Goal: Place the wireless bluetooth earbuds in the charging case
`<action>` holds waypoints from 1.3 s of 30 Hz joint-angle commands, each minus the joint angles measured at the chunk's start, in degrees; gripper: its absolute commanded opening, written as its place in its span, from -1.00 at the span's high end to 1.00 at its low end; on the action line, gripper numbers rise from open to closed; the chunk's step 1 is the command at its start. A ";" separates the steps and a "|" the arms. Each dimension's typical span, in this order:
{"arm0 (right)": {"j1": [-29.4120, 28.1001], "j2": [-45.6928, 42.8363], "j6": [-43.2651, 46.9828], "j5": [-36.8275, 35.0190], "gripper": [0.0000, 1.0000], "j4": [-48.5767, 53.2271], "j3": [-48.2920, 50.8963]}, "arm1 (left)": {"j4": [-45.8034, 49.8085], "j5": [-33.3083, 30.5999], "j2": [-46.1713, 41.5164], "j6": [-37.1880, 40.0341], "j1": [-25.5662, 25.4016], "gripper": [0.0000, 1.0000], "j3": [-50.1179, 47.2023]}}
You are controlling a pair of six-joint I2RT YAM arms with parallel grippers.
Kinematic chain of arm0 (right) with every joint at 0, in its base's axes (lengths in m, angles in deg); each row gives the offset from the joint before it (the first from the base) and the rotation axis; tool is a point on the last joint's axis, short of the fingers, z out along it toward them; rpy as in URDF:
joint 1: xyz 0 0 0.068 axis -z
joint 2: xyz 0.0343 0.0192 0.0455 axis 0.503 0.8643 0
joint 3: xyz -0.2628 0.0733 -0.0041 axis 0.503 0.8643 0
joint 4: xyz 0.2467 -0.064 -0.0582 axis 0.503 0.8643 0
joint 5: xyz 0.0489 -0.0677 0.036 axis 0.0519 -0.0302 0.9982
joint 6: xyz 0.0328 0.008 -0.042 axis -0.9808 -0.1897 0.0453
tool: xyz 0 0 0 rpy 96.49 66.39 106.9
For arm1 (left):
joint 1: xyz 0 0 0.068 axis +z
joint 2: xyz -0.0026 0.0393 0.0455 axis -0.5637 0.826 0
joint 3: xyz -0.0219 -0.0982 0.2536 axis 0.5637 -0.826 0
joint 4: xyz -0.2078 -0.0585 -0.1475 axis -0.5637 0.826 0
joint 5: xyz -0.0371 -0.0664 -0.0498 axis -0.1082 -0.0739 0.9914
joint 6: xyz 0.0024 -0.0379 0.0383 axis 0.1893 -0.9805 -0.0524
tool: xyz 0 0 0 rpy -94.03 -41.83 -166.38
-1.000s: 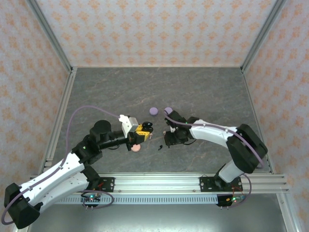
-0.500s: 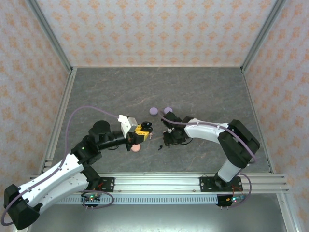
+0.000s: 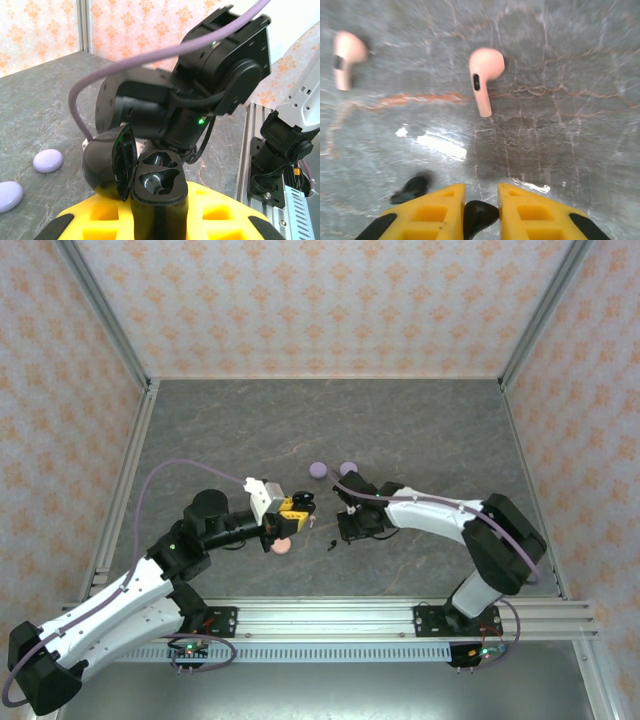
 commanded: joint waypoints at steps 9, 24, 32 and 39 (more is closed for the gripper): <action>-0.10 -26.35 3.87 -7.22 0.53 -0.64 -3.77 | -9.82 1.13 4.80 -1.71 -0.22 1.00 0.16; -0.23 -30.29 -0.48 4.39 0.55 -11.33 -7.82 | -11.95 3.91 13.29 -1.12 -1.77 1.00 4.94; -3.31 -29.03 -1.22 3.00 0.55 -12.15 -6.47 | -11.89 2.94 14.51 -0.85 -2.06 1.00 5.64; -3.31 -29.21 -1.27 3.06 0.55 -10.58 -5.79 | -11.63 2.07 14.55 -0.89 -2.07 1.00 5.67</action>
